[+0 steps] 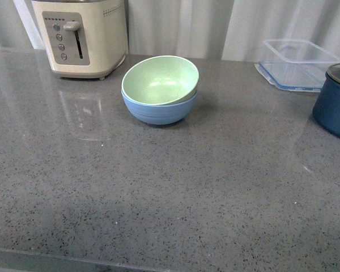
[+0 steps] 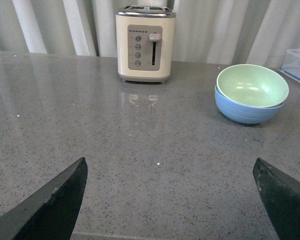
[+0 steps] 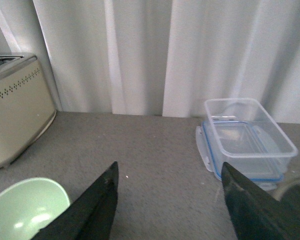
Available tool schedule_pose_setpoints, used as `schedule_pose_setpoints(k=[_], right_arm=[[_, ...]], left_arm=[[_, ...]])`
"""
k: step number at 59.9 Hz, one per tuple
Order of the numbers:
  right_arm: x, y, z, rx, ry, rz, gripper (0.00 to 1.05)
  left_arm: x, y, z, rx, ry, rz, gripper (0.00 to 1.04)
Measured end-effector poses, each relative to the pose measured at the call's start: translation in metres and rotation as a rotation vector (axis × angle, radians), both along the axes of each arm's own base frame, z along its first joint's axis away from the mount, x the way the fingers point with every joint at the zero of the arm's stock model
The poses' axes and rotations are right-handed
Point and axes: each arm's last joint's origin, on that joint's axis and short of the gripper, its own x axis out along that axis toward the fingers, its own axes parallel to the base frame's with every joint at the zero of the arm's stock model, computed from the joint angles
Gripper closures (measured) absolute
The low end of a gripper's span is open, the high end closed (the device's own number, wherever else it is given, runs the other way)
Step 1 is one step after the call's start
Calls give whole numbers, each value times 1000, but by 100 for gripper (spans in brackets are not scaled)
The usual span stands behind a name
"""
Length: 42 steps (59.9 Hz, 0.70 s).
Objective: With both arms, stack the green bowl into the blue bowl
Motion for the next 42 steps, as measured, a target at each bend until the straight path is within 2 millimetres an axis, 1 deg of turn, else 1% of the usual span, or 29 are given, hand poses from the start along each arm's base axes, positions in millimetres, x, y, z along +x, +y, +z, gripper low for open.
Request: schedule_pose_setpoints(k=[1, 6, 7, 9, 11, 12, 16, 17, 18, 33, 42], right_arm=[[-3, -3, -1, -3, -3, 0, 51], [-30, -25, -10, -12, -27, -15, 67], [-33, -27, -11, -13, -28, -19, 69], [-43, -35, -18, -17, -27, -28, 76], [-50, -41, -23, -20, -22, -35, 82], [-56, -45, -28, -22, -16, -38, 87], [-71, -52, -40, -29, -2, -23, 99], [-73, -53, -42, -30, 0, -21, 101], [-79, -55, -46, -35, 4, -15, 104], [-118, -74, -66, -35, 9, -26, 104], [-142, -82, -76, -34, 4, -18, 104]], left_arm=[[0, 0, 0, 0, 0, 0, 7], [0, 0, 0, 0, 0, -2, 7], [0, 0, 0, 0, 0, -2, 7], [0, 0, 0, 0, 0, -3, 7], [0, 0, 0, 0, 0, -3, 7], [0, 0, 0, 0, 0, -3, 7], [0, 0, 0, 0, 0, -3, 7], [0, 0, 0, 0, 0, -3, 7], [0, 0, 0, 0, 0, -2, 7], [0, 0, 0, 0, 0, -2, 7], [0, 0, 0, 0, 0, -2, 7]])
